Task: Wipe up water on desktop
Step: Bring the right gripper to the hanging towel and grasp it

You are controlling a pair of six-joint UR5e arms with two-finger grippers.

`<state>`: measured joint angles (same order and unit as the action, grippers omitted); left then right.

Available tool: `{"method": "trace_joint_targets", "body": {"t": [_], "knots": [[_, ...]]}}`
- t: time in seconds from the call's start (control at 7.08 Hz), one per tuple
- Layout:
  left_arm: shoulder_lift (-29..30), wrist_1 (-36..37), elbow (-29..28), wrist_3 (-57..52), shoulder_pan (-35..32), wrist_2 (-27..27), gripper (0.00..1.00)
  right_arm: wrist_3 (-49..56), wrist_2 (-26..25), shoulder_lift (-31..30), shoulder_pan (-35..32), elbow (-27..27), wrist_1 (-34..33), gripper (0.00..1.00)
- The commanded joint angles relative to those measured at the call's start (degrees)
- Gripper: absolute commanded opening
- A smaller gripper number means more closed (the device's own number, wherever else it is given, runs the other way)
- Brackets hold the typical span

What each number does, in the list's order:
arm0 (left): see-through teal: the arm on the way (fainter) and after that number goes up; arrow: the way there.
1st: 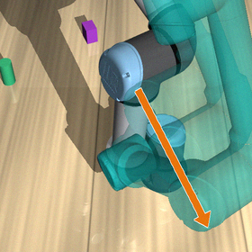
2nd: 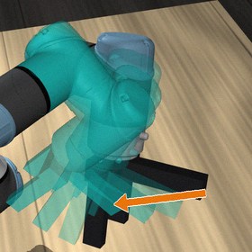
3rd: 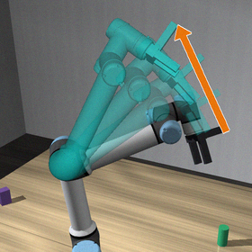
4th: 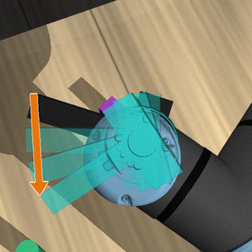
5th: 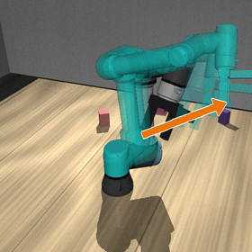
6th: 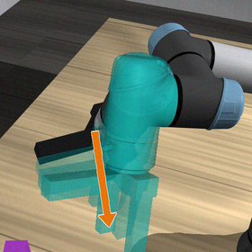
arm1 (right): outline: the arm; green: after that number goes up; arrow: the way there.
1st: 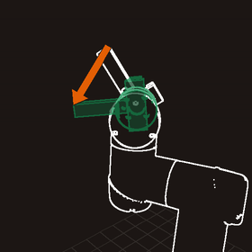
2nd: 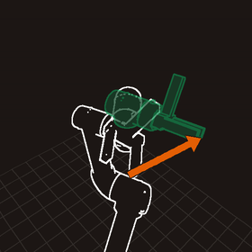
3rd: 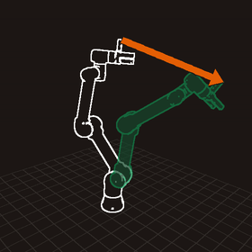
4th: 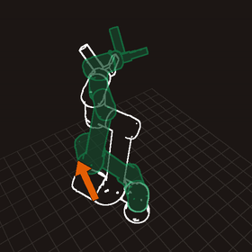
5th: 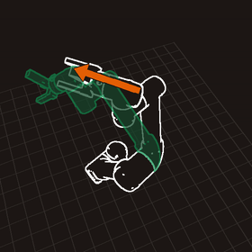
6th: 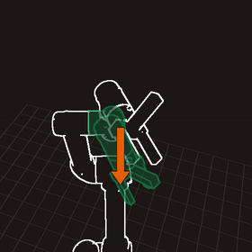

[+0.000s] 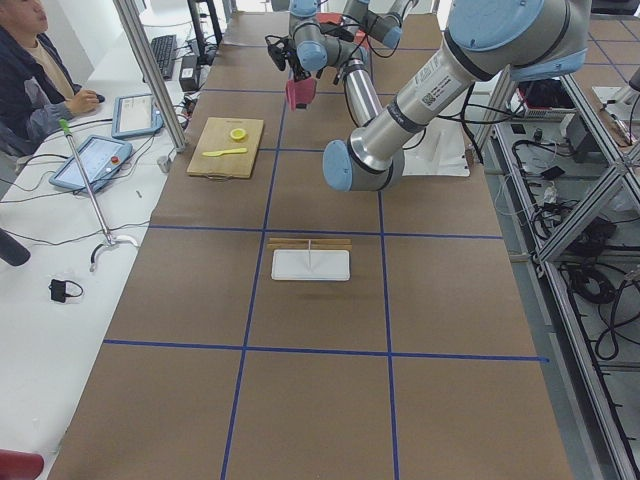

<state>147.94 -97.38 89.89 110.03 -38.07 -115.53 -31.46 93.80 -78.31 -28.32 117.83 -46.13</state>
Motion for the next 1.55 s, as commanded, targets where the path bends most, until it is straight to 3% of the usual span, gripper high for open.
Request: {"method": "trace_joint_targets", "body": {"t": [0.0, 0.14, 0.99, 1.41], "knots": [[-0.28, 0.26, 0.1, 0.62, -0.08, -0.83, 0.0, -0.01, -8.16, 0.09, 3.43, 0.38, -0.01, 0.93], [-0.28, 0.79, 0.37, 1.75, -0.08, -3.45, 0.0, -0.01, -8.63, 0.0, 3.62, 0.21, -0.01, 0.93], [-0.72, -1.67, 2.03, 11.43, 1.15, -3.56, 0.0, -0.01, -12.68, 1.58, 5.38, 0.38, 0.17, 0.89], [-4.49, -1.49, 6.86, 11.35, 1.77, -3.65, 0.0, -0.01, -12.94, 1.58, 5.11, 0.2, 0.25, 0.89]]}}
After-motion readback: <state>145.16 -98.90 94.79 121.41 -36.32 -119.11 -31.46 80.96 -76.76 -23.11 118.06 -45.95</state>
